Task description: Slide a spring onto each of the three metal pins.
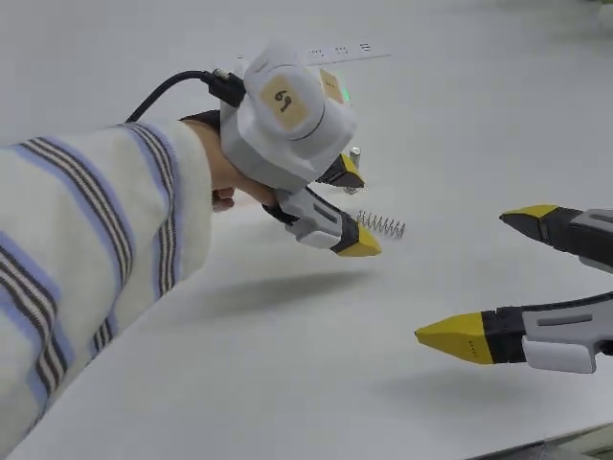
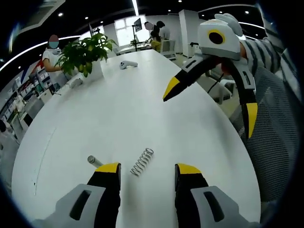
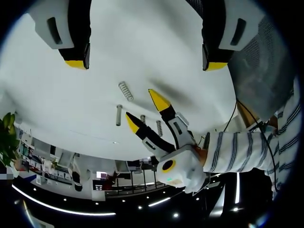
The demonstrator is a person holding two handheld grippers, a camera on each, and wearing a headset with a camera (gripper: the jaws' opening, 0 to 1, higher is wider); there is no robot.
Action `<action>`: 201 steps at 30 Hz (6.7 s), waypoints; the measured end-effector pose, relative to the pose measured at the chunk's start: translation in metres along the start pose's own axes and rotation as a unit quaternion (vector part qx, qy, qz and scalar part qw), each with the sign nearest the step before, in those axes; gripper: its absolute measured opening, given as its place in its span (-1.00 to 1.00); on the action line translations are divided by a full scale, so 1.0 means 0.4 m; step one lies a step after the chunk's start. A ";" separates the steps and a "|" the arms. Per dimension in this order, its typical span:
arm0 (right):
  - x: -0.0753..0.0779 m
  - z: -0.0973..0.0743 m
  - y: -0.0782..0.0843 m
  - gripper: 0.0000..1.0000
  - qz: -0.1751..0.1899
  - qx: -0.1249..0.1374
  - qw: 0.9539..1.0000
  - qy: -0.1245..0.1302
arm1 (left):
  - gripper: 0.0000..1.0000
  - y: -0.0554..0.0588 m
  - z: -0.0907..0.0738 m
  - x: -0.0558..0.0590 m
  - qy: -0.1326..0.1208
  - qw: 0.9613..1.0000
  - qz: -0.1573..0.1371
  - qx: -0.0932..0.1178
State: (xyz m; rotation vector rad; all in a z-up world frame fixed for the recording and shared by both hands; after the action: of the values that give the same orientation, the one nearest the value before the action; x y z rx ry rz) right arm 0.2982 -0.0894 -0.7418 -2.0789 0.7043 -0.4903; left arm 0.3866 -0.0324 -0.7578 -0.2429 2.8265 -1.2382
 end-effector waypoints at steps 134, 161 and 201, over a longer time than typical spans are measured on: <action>-0.035 0.000 0.000 0.62 -0.020 -0.013 0.999 -0.042 | -0.96 0.276 -0.299 0.128 -0.071 0.971 -0.225 -0.025; -0.090 0.042 -0.064 0.49 -0.090 0.004 0.986 -0.138 | -0.96 0.254 -0.302 0.180 -0.086 0.973 -0.214 -0.012; -0.177 0.146 -0.186 -0.05 -0.223 0.032 0.931 -0.288 | -0.96 0.188 -0.276 0.178 -0.056 0.985 -0.165 0.021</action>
State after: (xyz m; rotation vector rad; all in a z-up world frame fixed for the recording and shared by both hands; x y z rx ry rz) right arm 0.3000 0.0262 -0.7179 -2.1655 -0.1309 -0.1179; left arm 0.2952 0.0865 -0.7363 -0.7792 2.7344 -1.2882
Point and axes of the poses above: the centre of the closed fingertips' face, and the gripper's own axes: z roughly forward along the fingers, x roughly to its right, y roughly out of its underside, the point moved 2 cm from there along -z, roughly backward along the fingers, and after that the axes turned 13 degrees about -z, right-handed, at the moved point
